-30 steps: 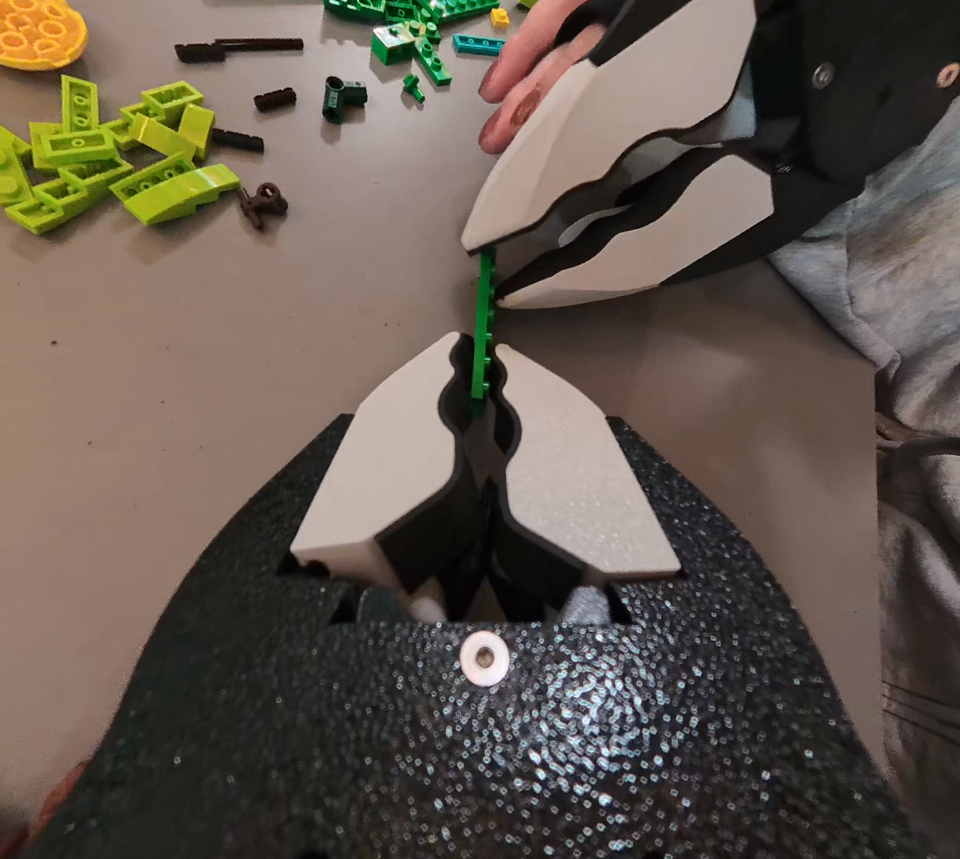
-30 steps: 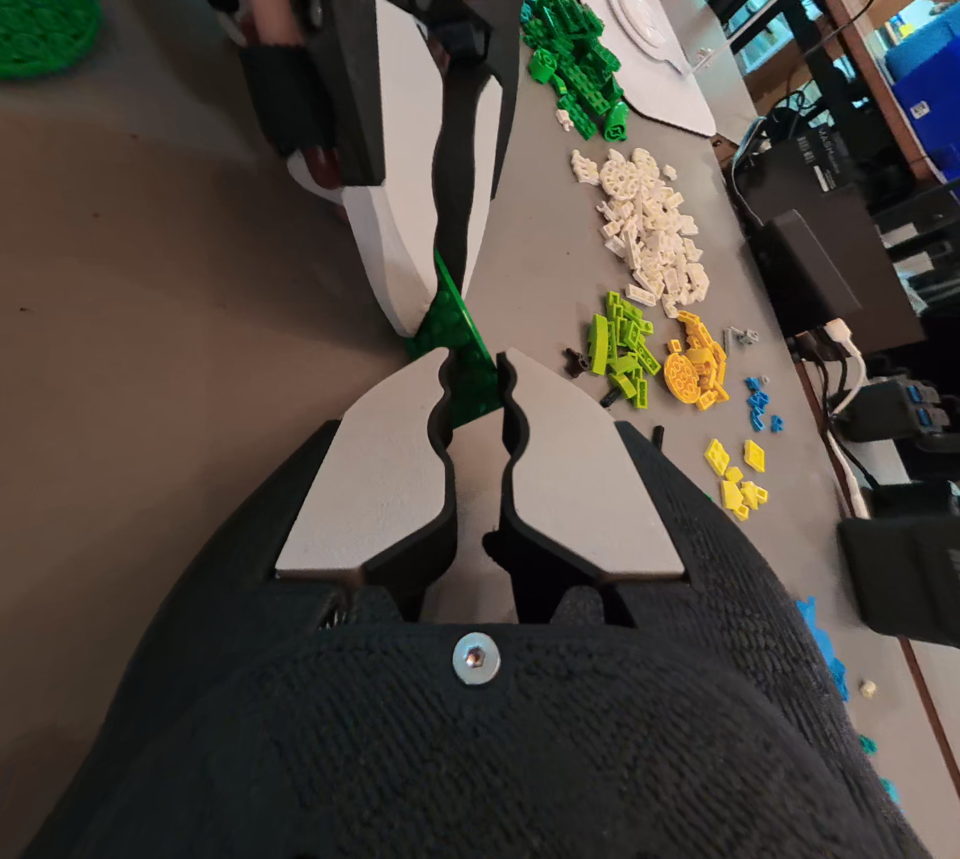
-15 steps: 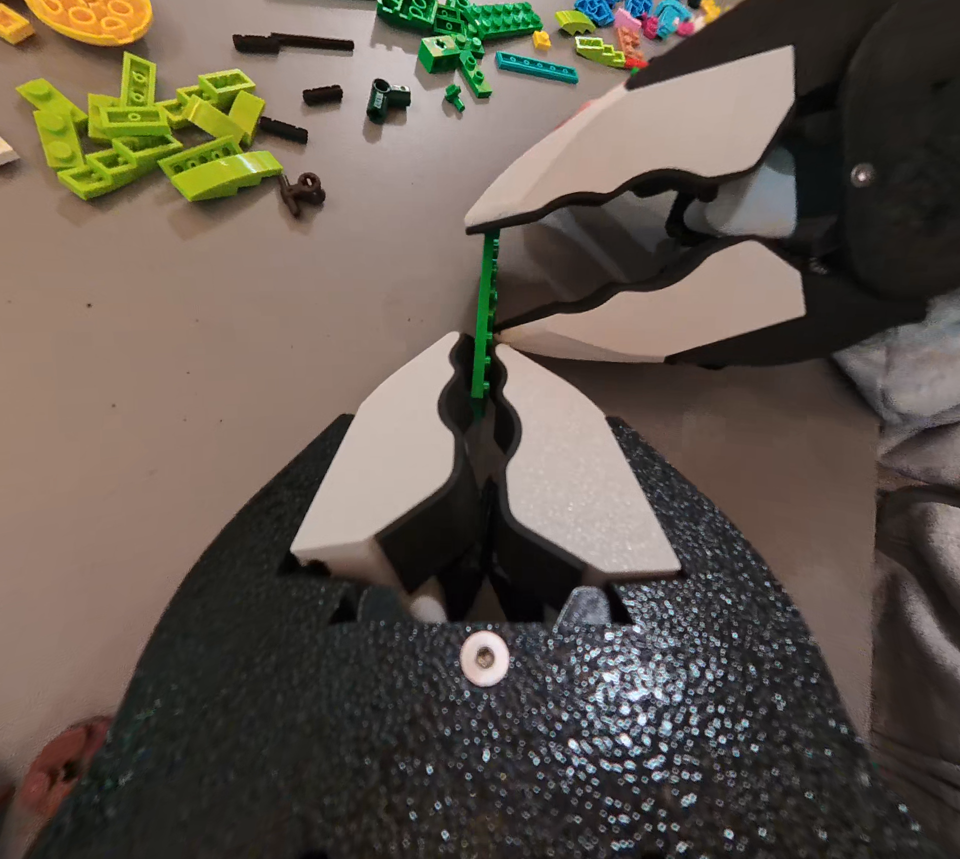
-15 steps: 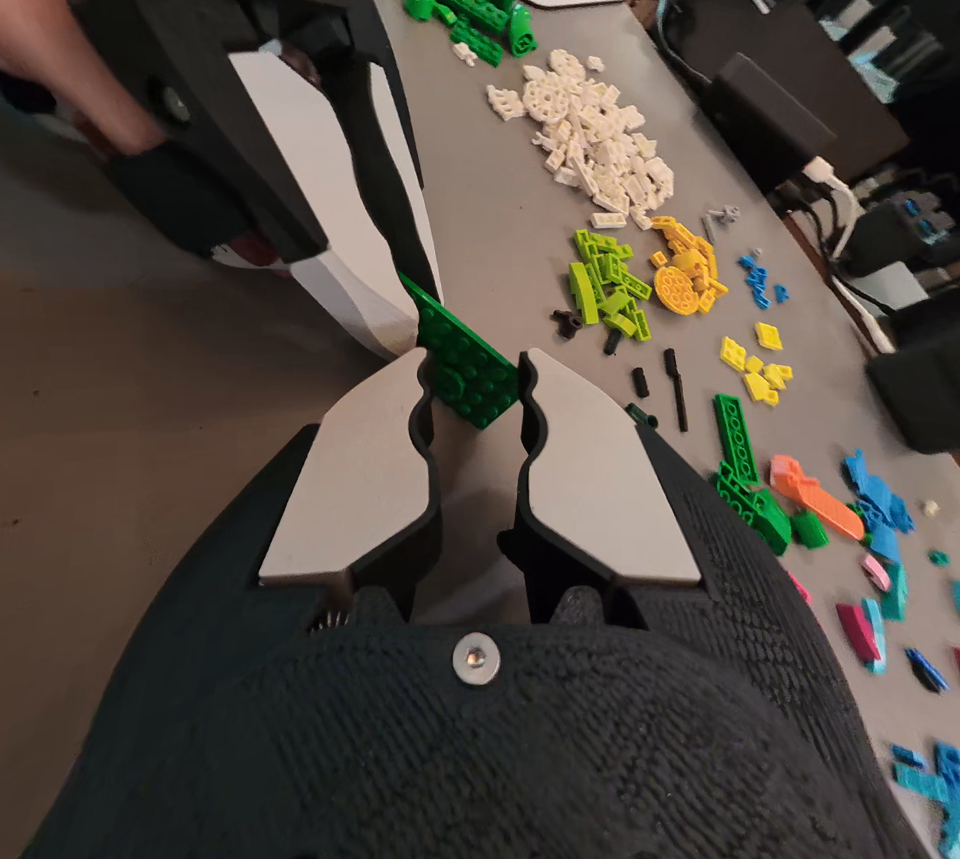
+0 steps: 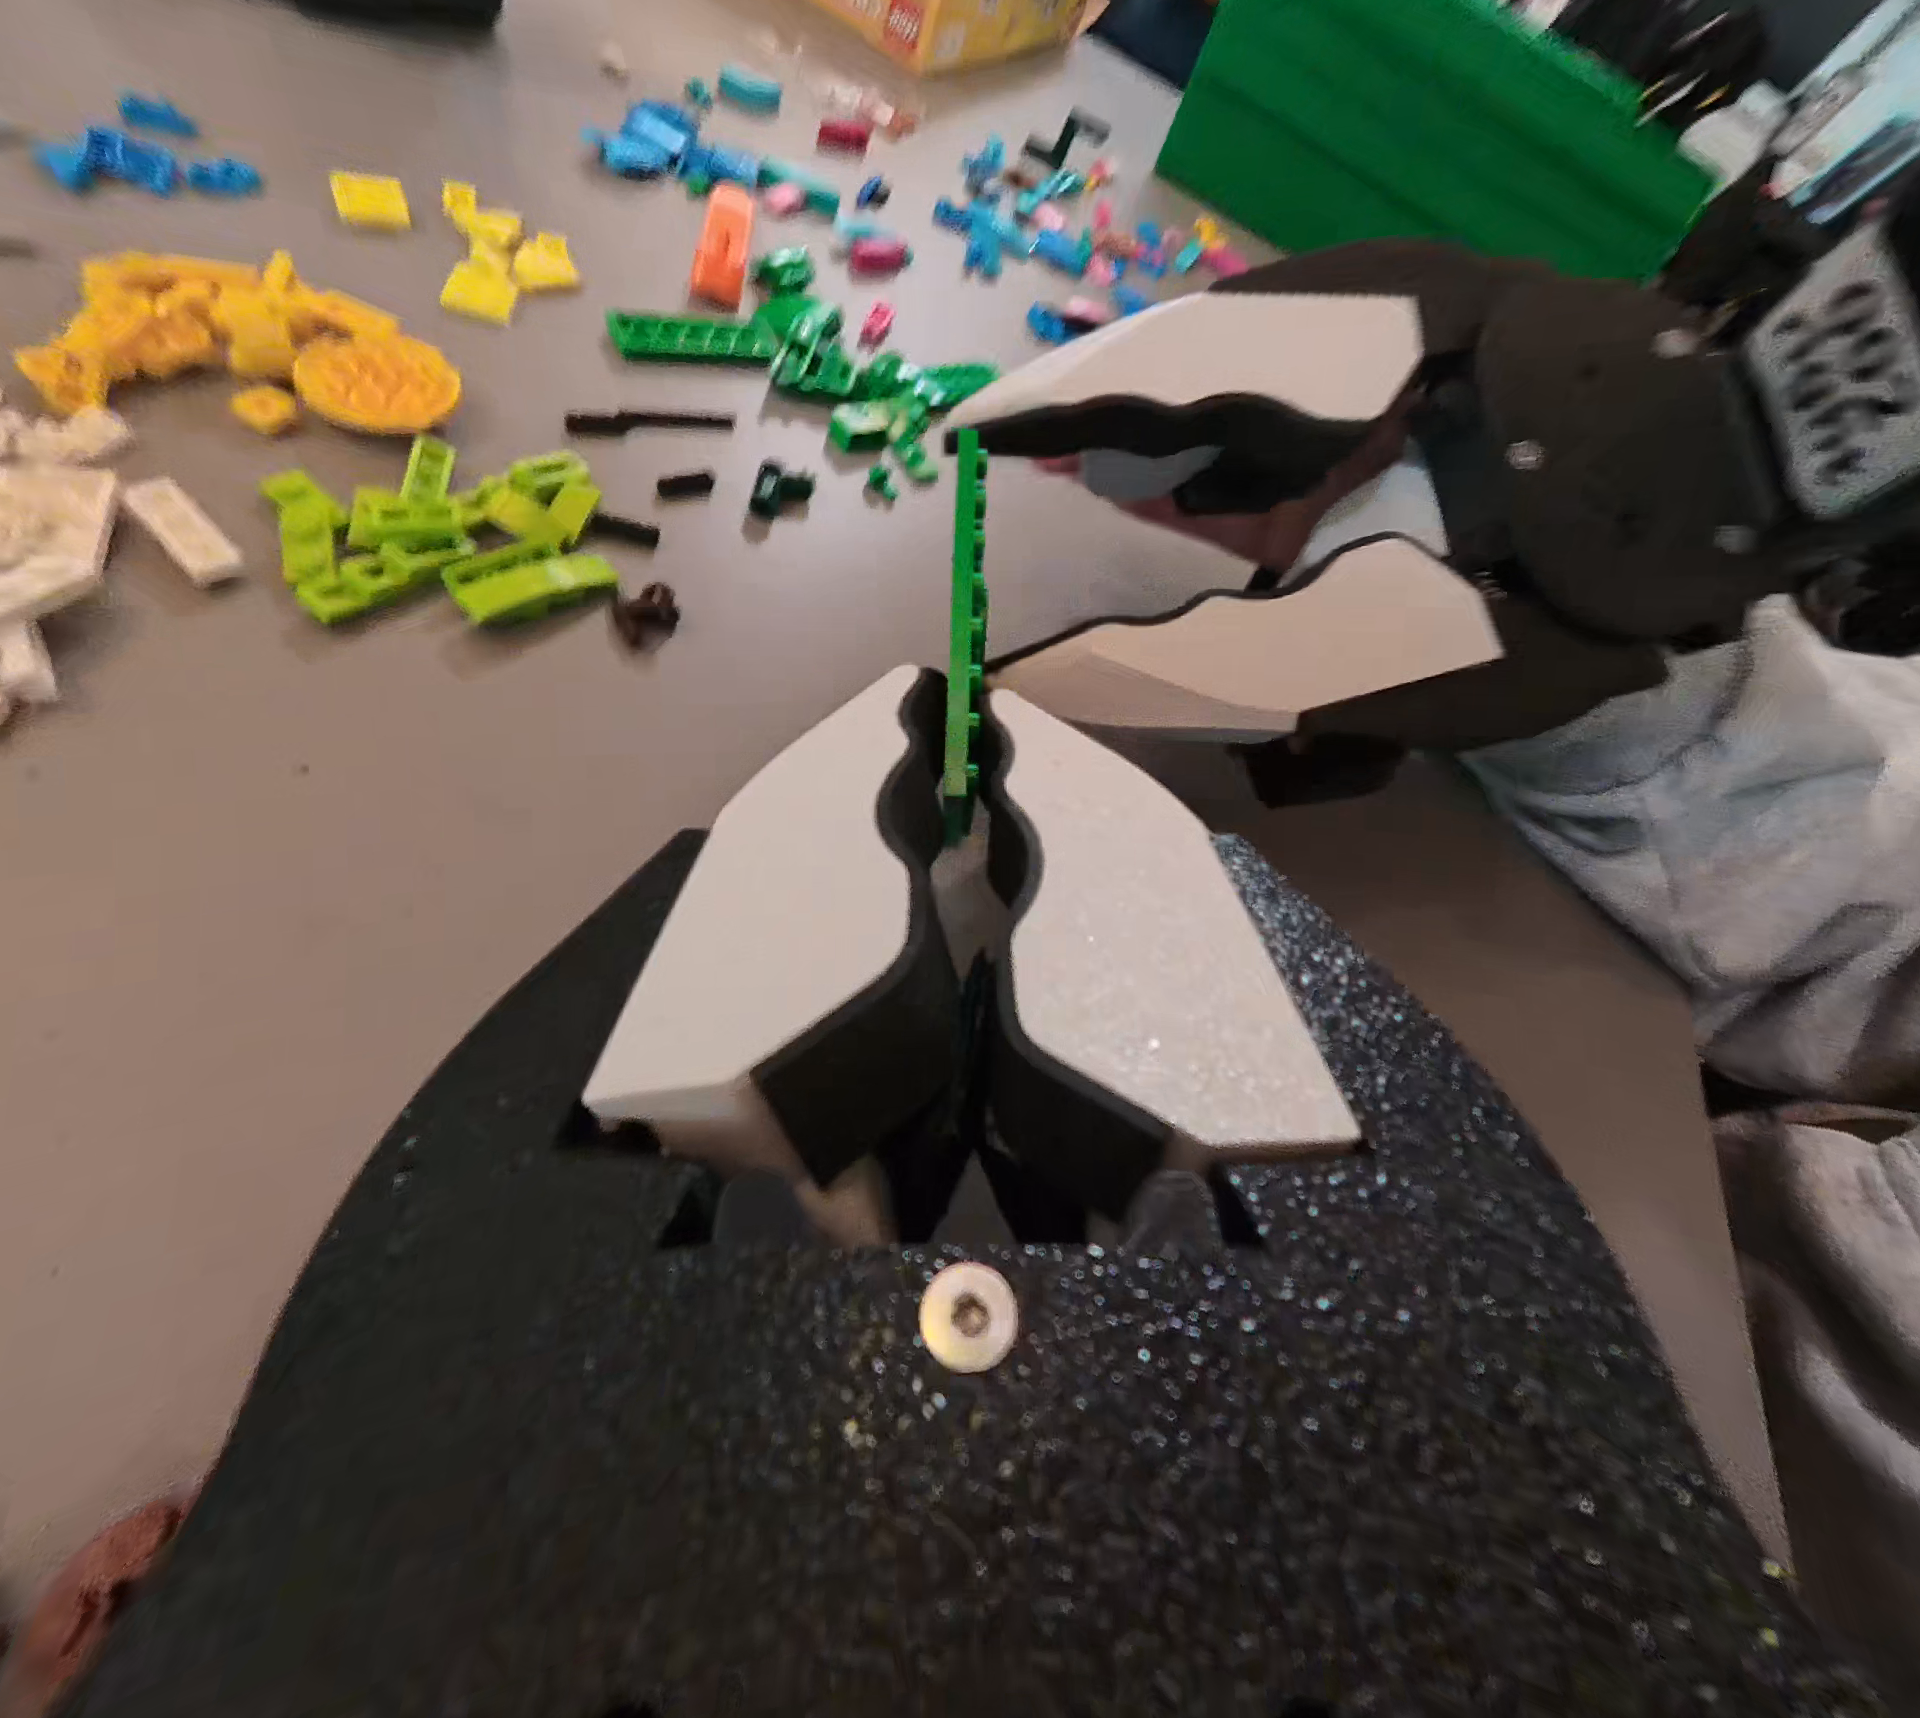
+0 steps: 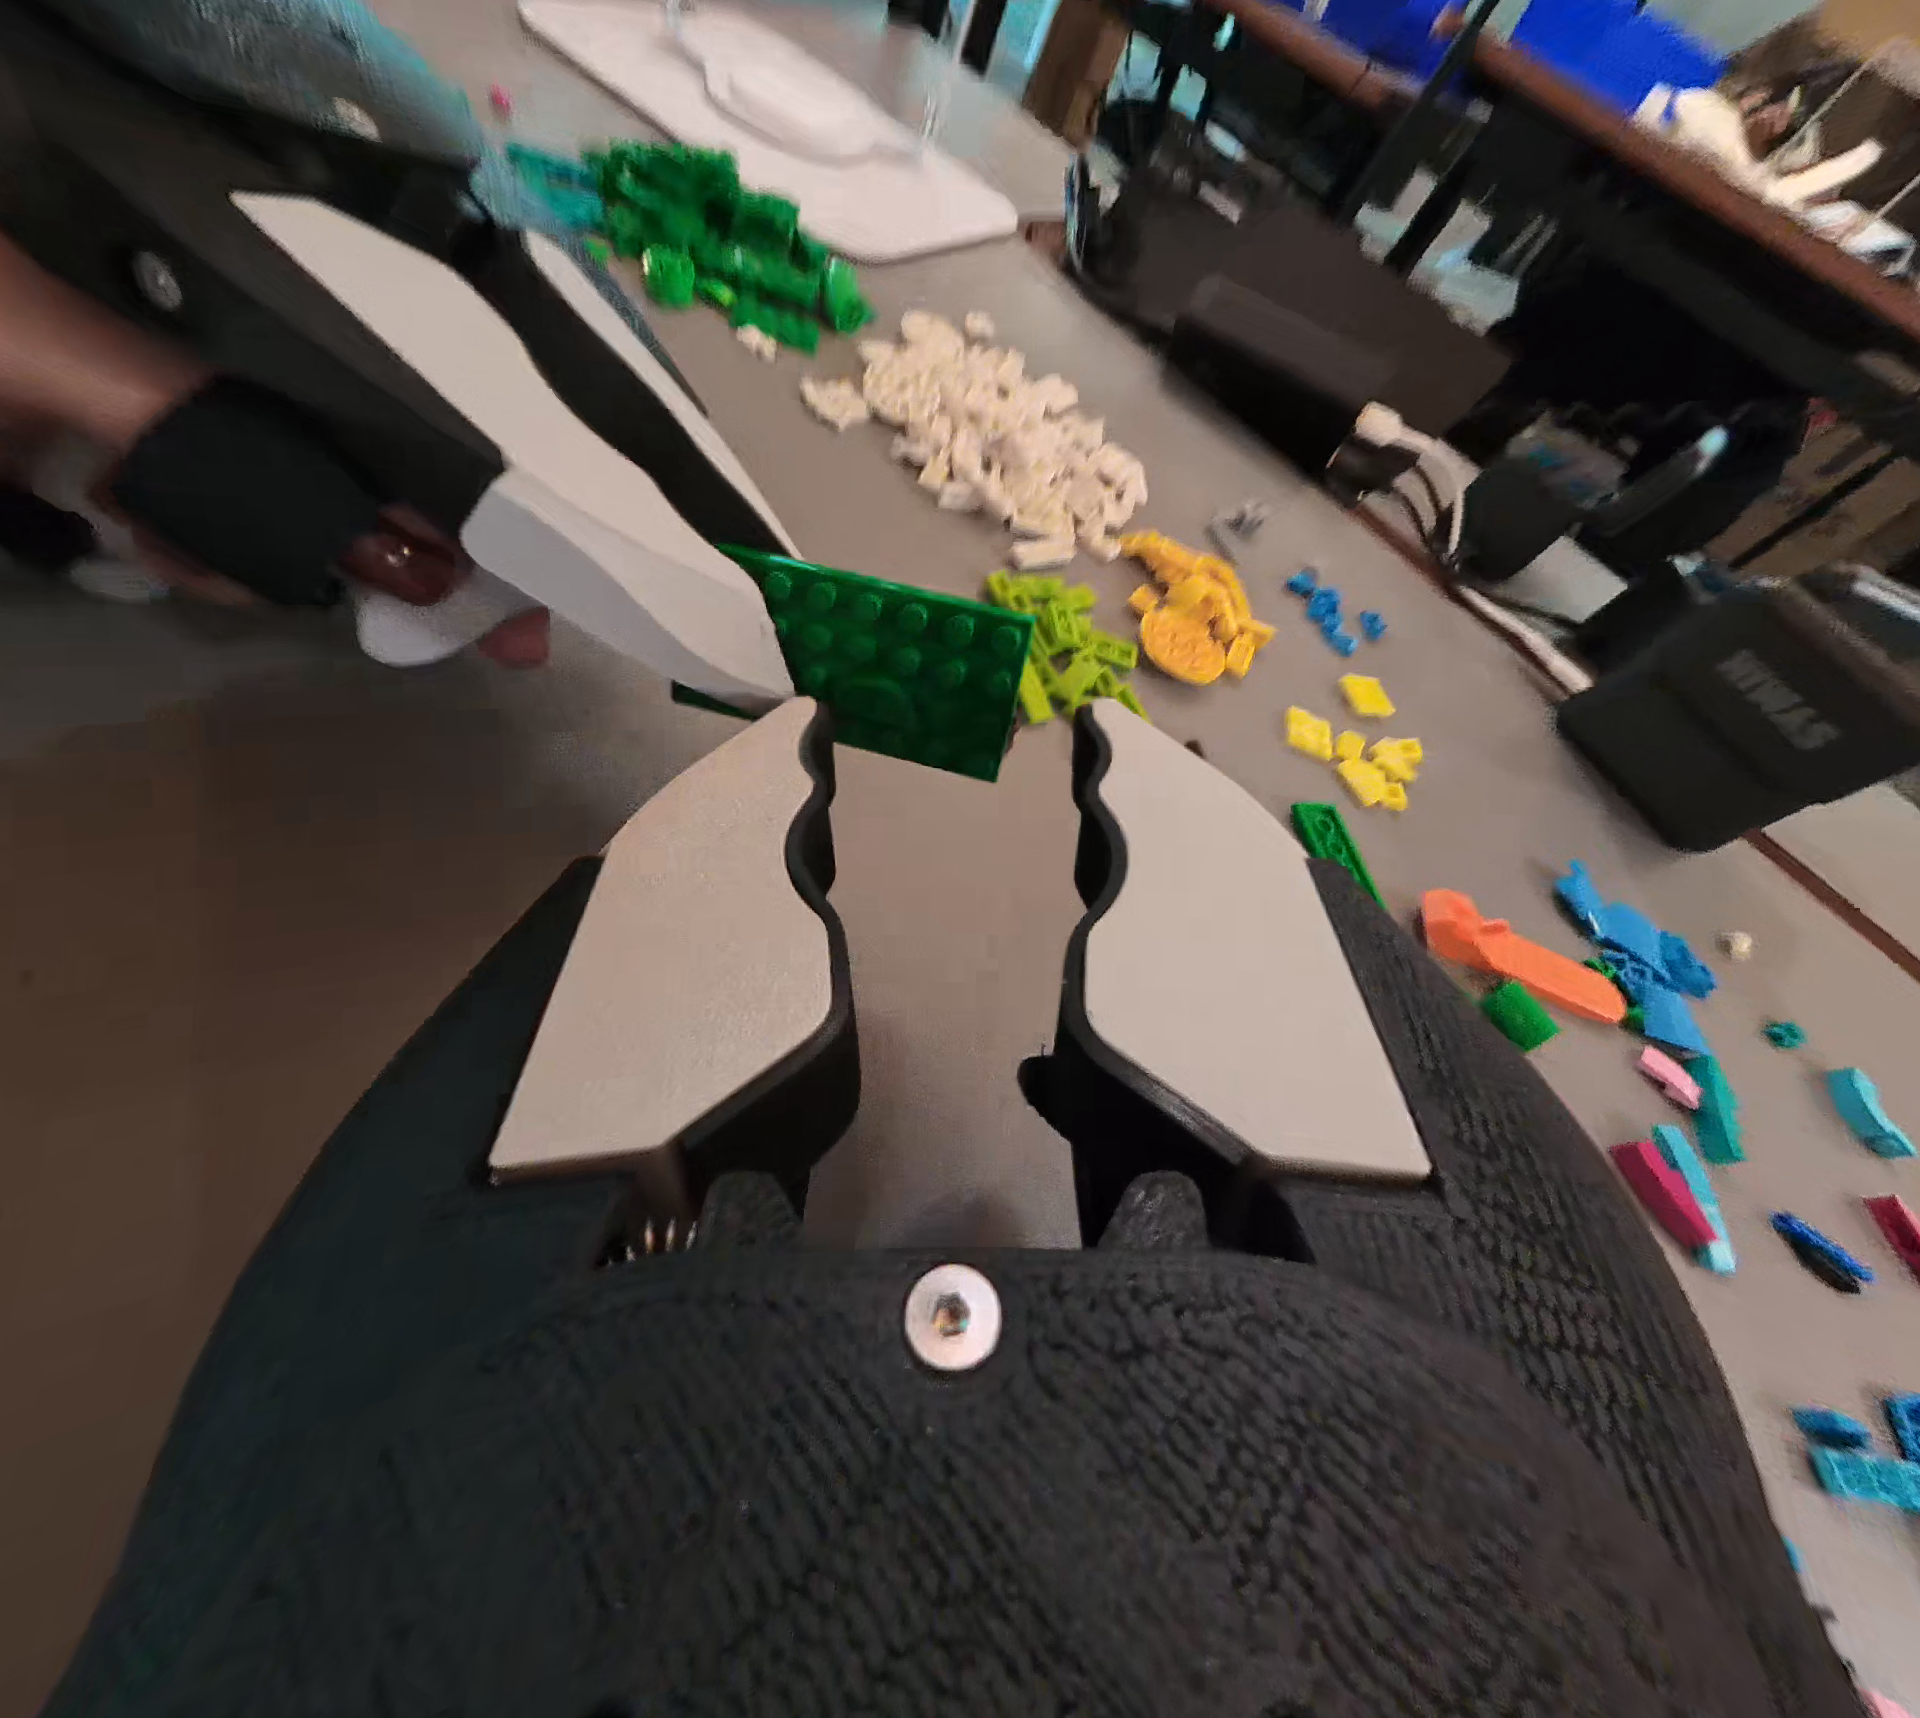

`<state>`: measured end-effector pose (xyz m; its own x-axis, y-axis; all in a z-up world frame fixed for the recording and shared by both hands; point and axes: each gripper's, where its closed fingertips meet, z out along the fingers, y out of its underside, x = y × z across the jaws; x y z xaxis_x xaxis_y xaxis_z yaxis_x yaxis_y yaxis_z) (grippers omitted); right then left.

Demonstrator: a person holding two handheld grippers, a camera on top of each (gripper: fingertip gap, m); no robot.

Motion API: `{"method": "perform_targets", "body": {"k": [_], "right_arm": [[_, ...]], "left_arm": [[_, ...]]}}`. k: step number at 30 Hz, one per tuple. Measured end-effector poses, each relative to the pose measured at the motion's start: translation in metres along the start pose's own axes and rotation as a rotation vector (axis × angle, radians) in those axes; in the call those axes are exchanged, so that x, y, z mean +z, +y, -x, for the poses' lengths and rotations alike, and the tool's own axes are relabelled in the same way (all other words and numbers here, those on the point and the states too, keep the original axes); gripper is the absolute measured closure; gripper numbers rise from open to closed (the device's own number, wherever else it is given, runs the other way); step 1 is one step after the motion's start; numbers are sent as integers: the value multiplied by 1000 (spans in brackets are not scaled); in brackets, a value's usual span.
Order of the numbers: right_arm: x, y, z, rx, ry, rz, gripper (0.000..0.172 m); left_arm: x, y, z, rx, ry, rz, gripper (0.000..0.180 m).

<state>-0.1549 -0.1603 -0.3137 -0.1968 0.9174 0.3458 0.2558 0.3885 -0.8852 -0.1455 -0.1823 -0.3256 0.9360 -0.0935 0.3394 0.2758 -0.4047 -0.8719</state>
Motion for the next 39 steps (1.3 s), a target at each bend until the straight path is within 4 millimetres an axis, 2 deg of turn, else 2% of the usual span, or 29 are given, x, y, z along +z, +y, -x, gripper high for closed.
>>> {"method": "perform_targets", "body": {"k": [5, 12, 18, 30, 32, 39], "right_arm": [[-9, -20, -4, -3, 14, -133, 133], [-16, -32, -2, -115, 45, -255, 141], [-16, -29, -1, -132, 58, -218, 141], [-16, -18, 1, -78, -66, -117, 143], [-20, -18, -7, -69, -40, -133, 170], [-18, -18, -6, -58, -58, -152, 163]], "left_arm": [[-2, -15, -9, 30, 30, -122, 177], [-5, -23, -17, 78, 52, -195, 177], [-4, -20, -16, 137, 18, -171, 177], [-1, -11, -15, 203, 1, -100, 177], [-3, -11, -14, 236, -10, -92, 177], [-1, -9, -12, 186, -6, -76, 177]]}}
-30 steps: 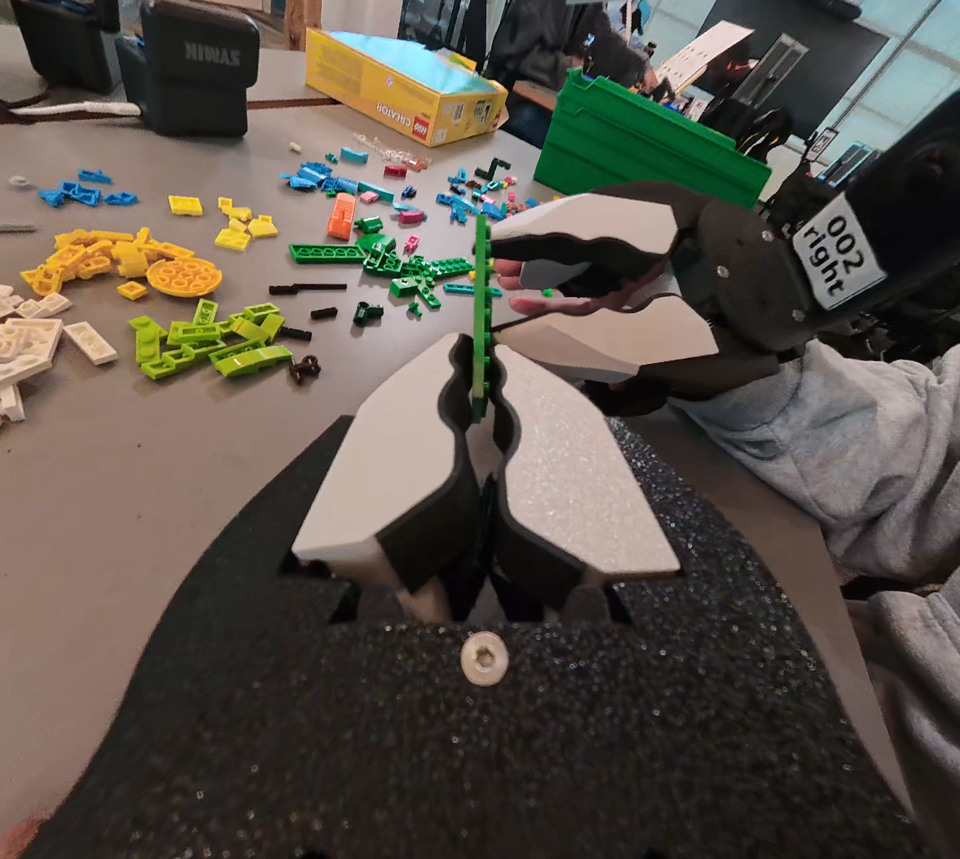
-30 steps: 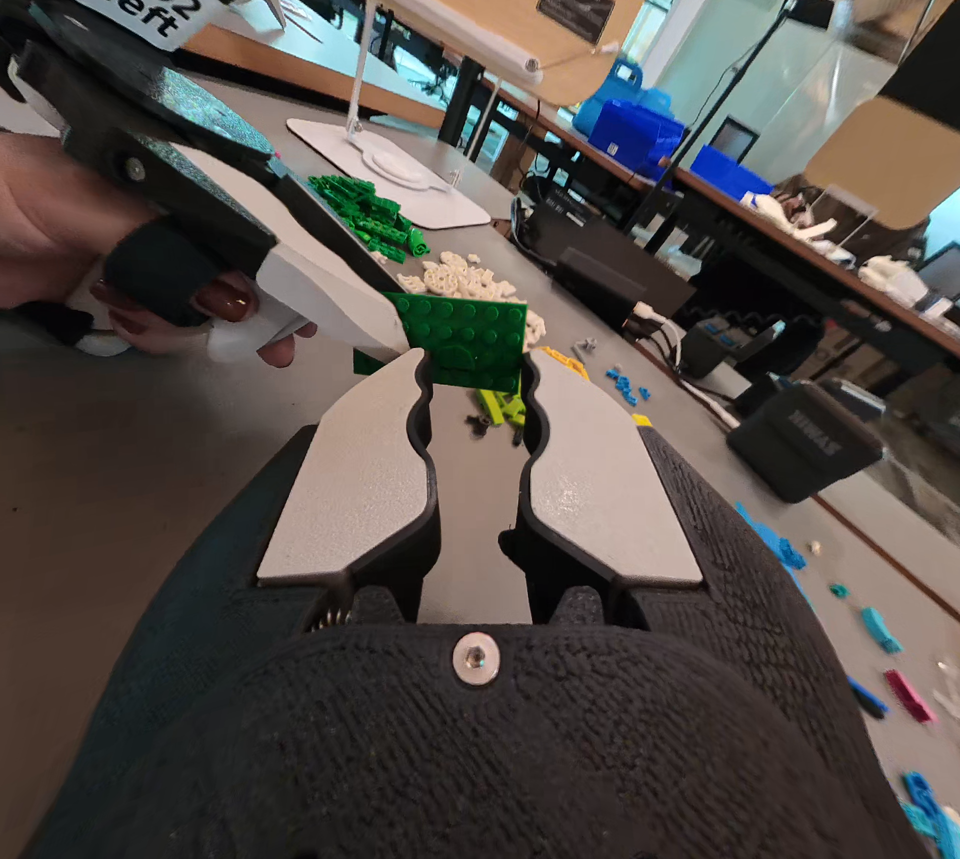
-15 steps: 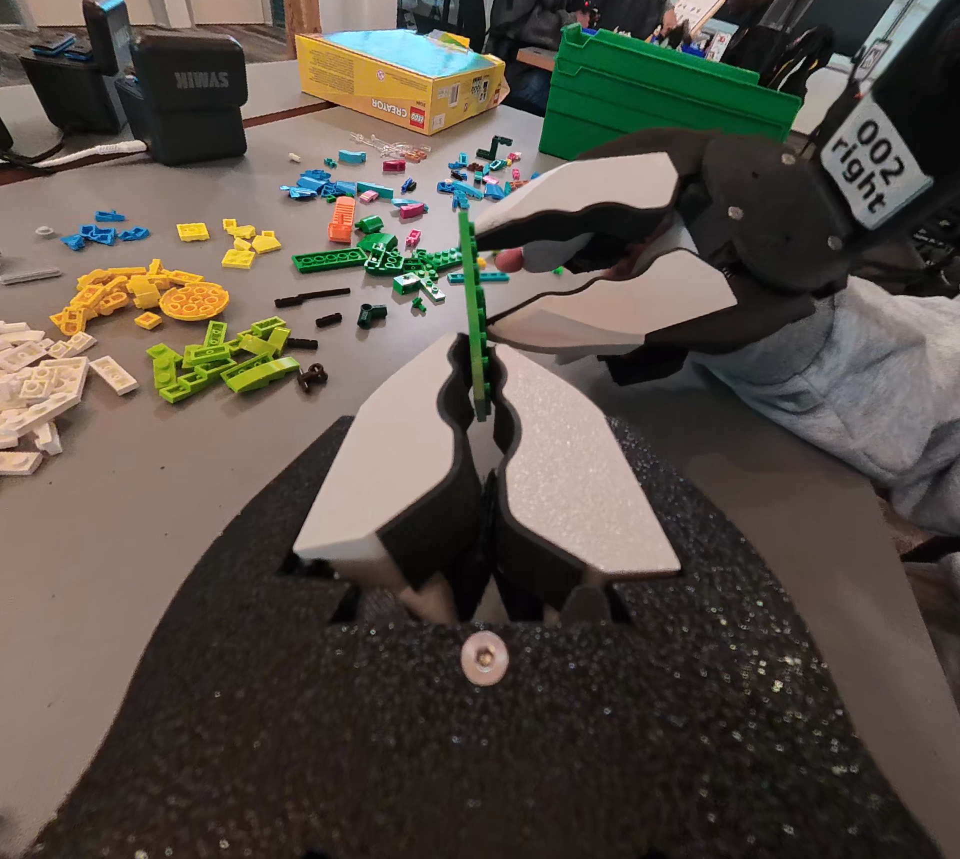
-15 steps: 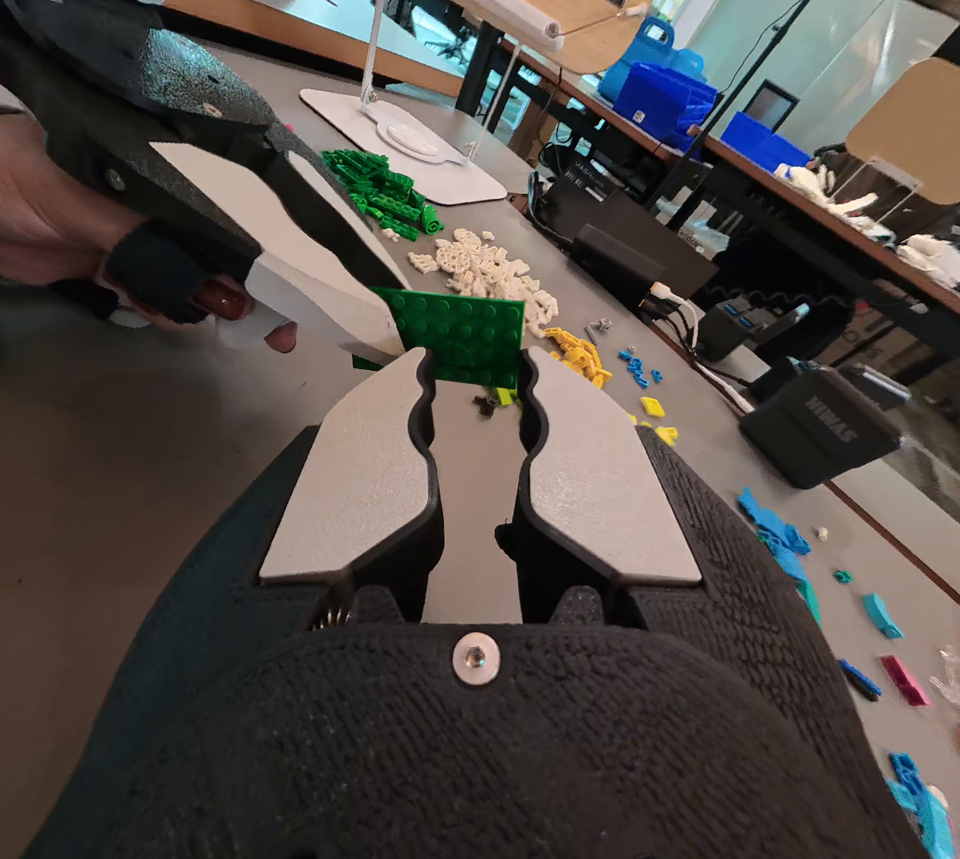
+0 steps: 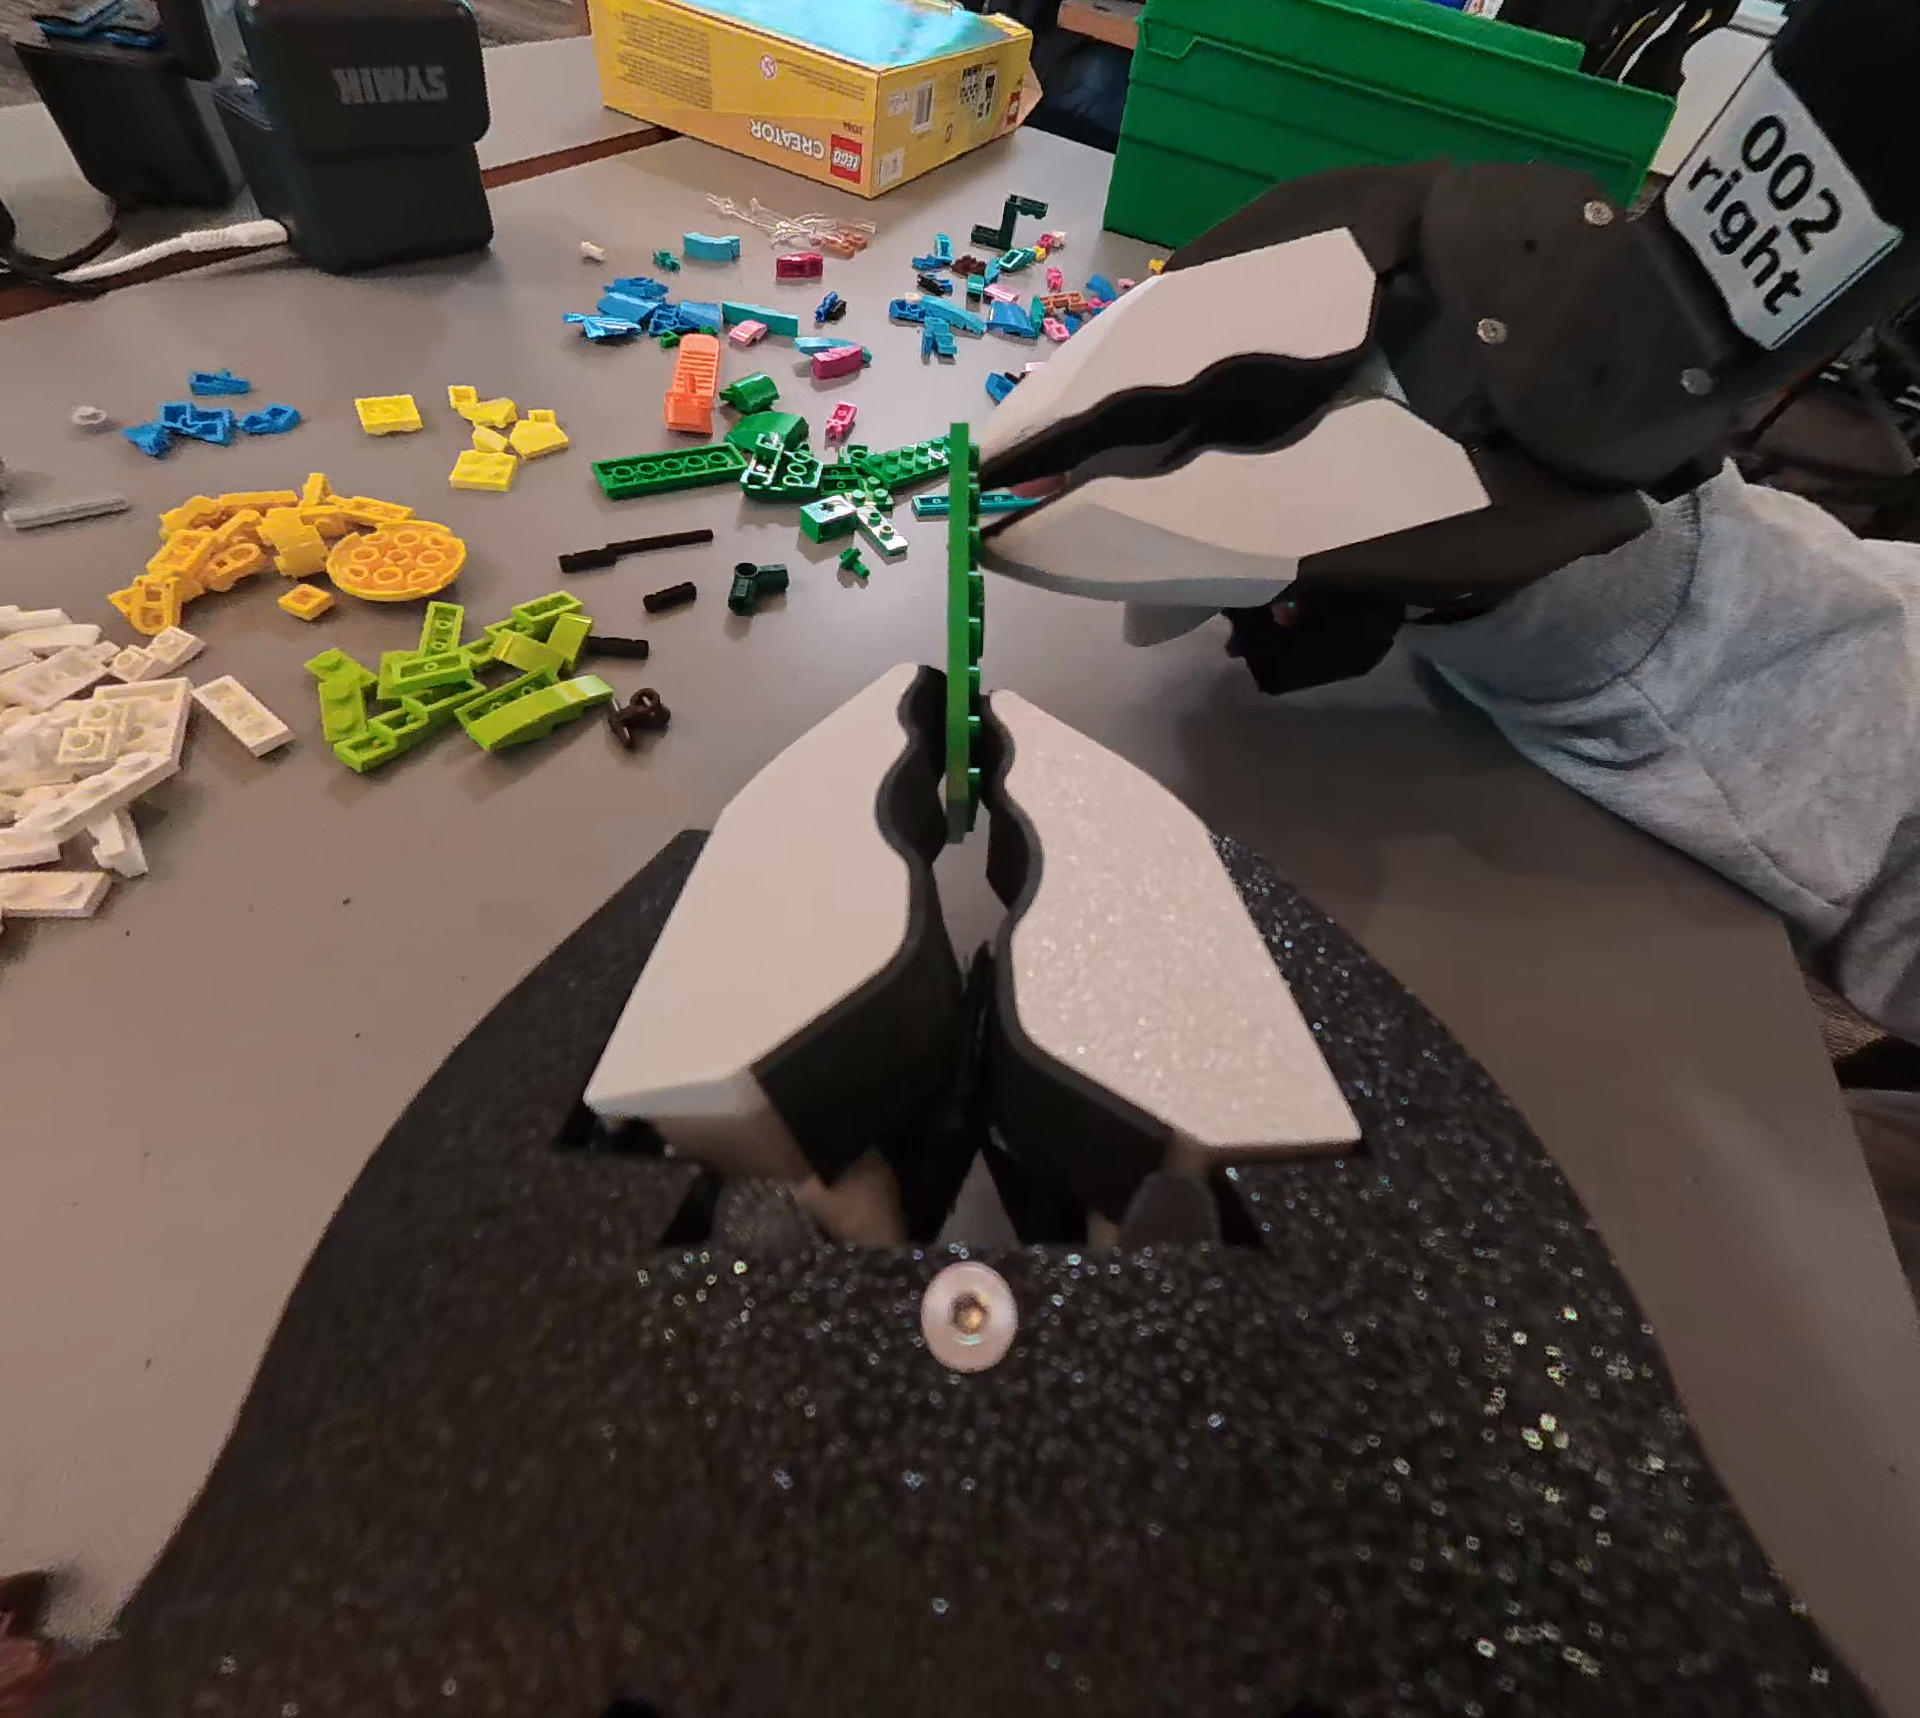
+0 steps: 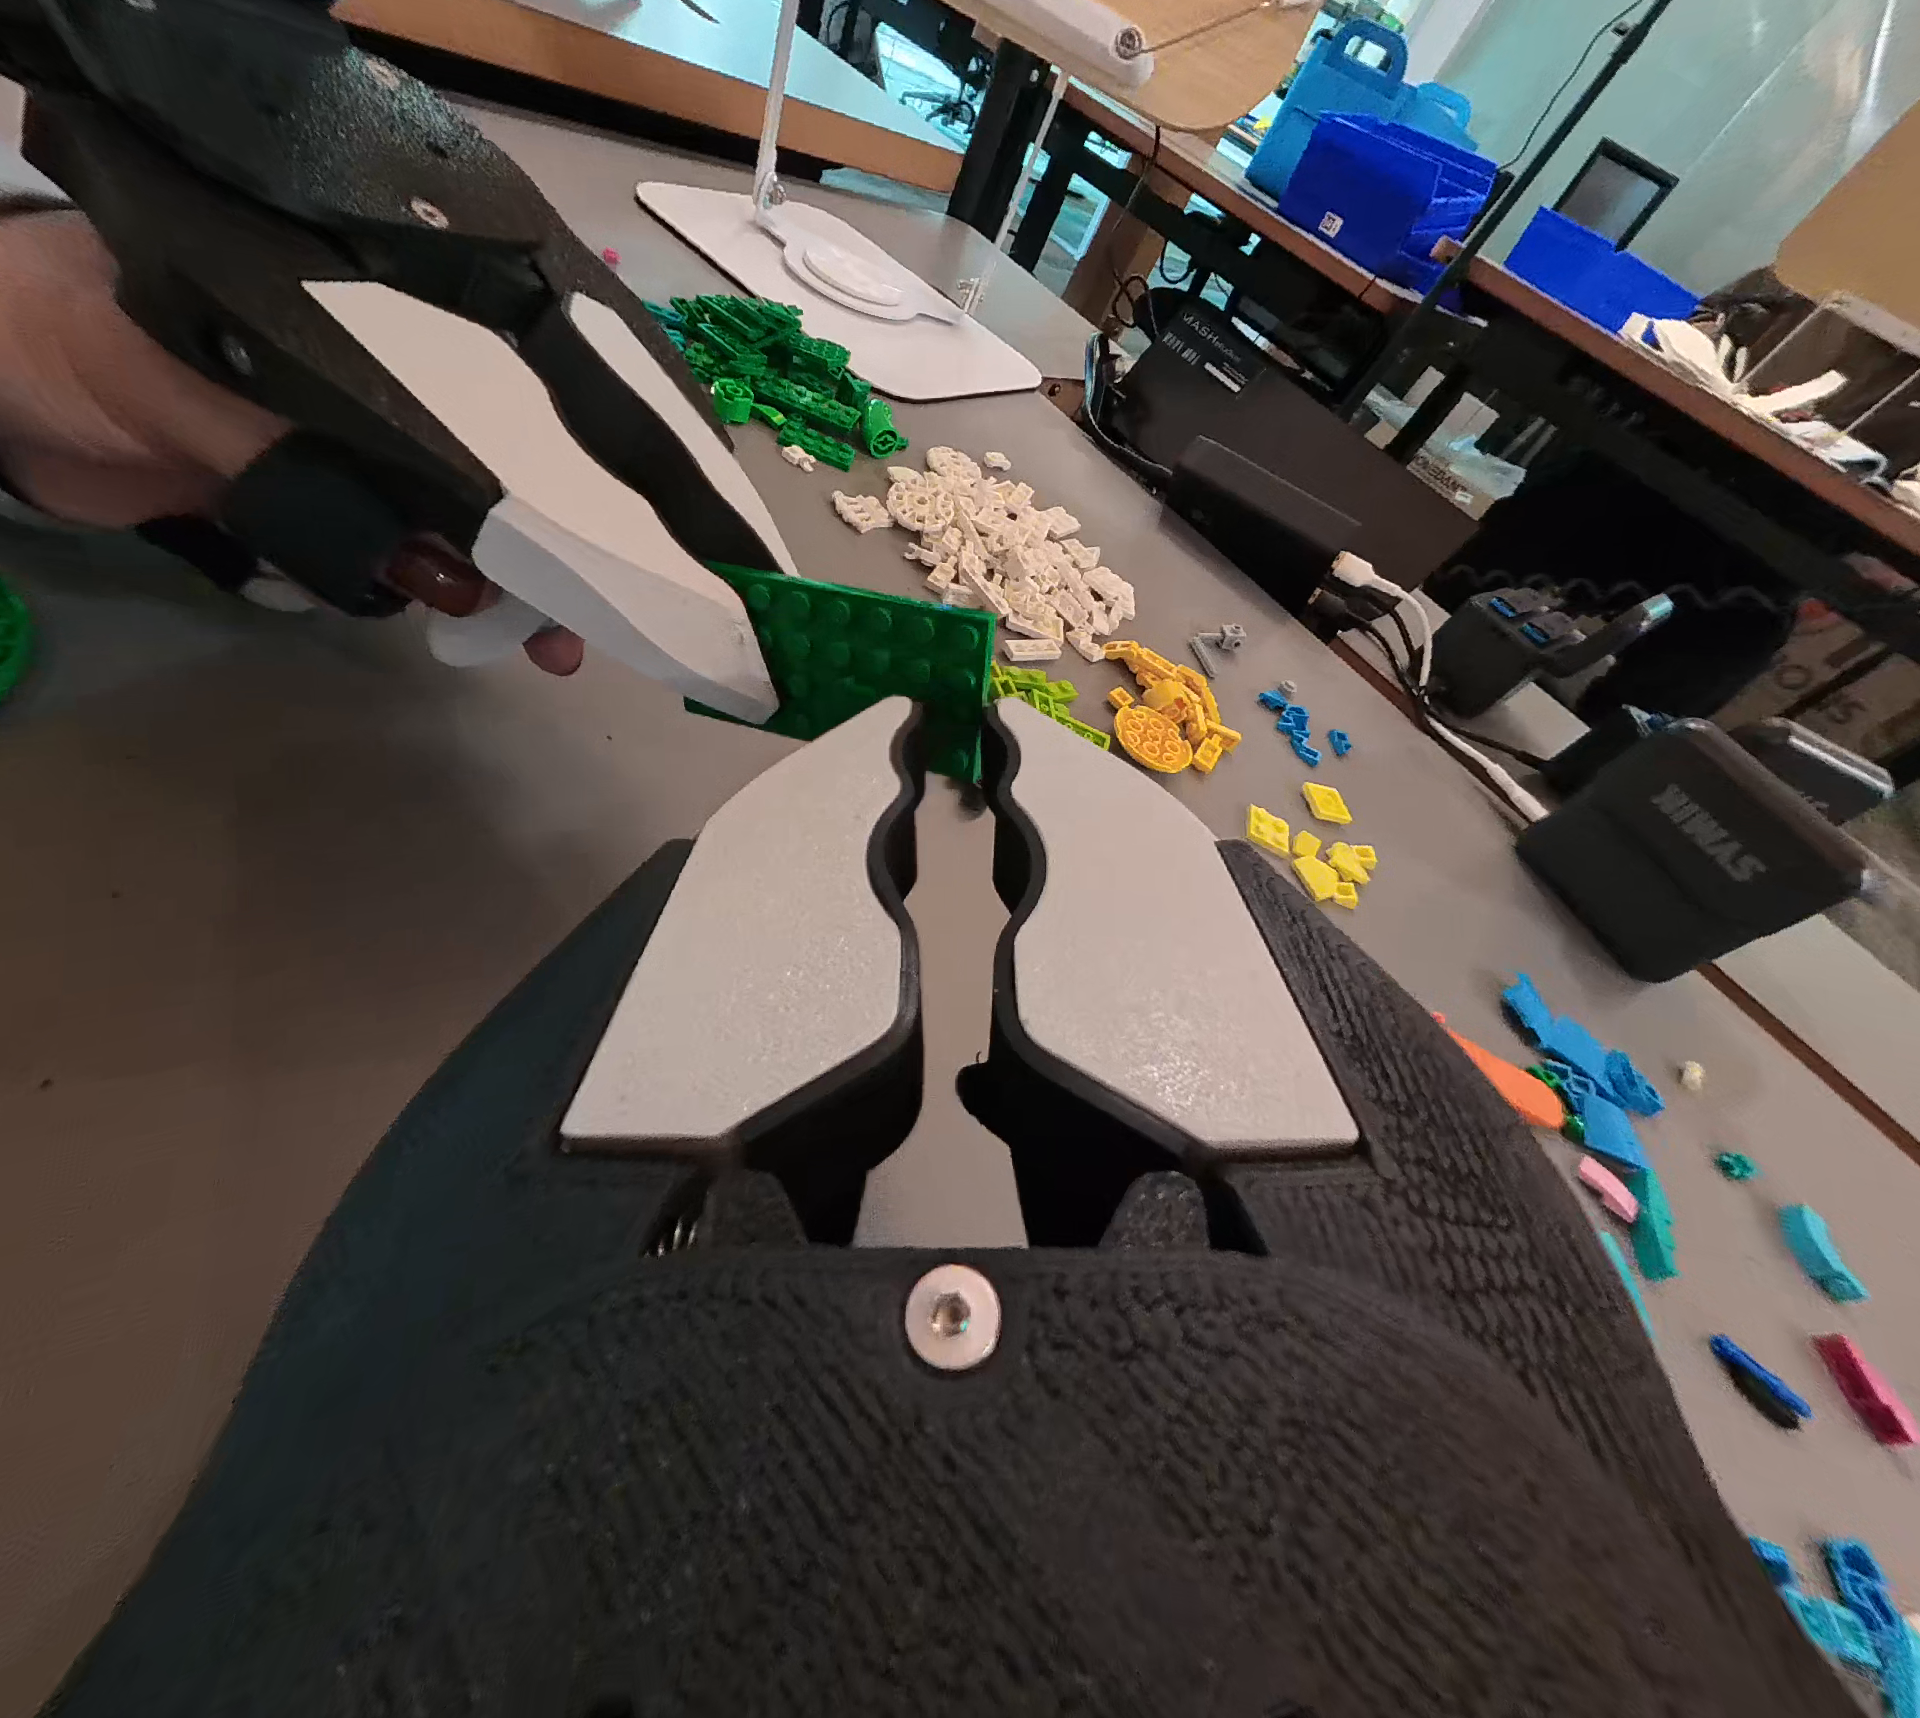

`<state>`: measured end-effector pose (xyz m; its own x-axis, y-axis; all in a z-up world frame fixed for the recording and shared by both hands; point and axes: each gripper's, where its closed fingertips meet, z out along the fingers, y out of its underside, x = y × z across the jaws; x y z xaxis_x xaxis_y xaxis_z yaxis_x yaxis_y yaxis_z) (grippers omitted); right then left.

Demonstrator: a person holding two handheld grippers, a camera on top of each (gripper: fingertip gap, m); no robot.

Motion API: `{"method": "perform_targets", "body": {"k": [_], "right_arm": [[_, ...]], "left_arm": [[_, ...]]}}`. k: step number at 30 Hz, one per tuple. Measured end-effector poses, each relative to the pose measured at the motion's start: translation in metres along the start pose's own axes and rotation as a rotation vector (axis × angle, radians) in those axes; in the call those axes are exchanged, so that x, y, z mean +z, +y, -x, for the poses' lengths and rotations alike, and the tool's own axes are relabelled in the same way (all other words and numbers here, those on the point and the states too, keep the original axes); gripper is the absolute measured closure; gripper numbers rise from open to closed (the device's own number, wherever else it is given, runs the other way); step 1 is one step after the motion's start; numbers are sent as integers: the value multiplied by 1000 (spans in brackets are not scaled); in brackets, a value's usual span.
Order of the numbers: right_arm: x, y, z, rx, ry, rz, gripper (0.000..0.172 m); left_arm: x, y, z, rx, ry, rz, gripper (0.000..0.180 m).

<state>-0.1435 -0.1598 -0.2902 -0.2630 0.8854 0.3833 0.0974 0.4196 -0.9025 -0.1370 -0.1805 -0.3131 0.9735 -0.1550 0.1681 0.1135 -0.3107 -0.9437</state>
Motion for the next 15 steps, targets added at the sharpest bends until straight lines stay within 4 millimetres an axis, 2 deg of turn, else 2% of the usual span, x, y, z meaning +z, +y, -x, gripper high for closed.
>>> {"method": "perform_targets", "body": {"k": [3, 8, 15], "right_arm": [[2, -1, 6, 0, -27, -8, 149], [5, 3, 11, -13, -42, 7, 139], [5, 4, 11, -6, -53, 15, 142]], "left_arm": [[1, 2, -1, -9, 16, 6, 177], [2, 2, -2, 0, 19, 4, 177], [1, 3, -3, 35, 20, 17, 177]]}}
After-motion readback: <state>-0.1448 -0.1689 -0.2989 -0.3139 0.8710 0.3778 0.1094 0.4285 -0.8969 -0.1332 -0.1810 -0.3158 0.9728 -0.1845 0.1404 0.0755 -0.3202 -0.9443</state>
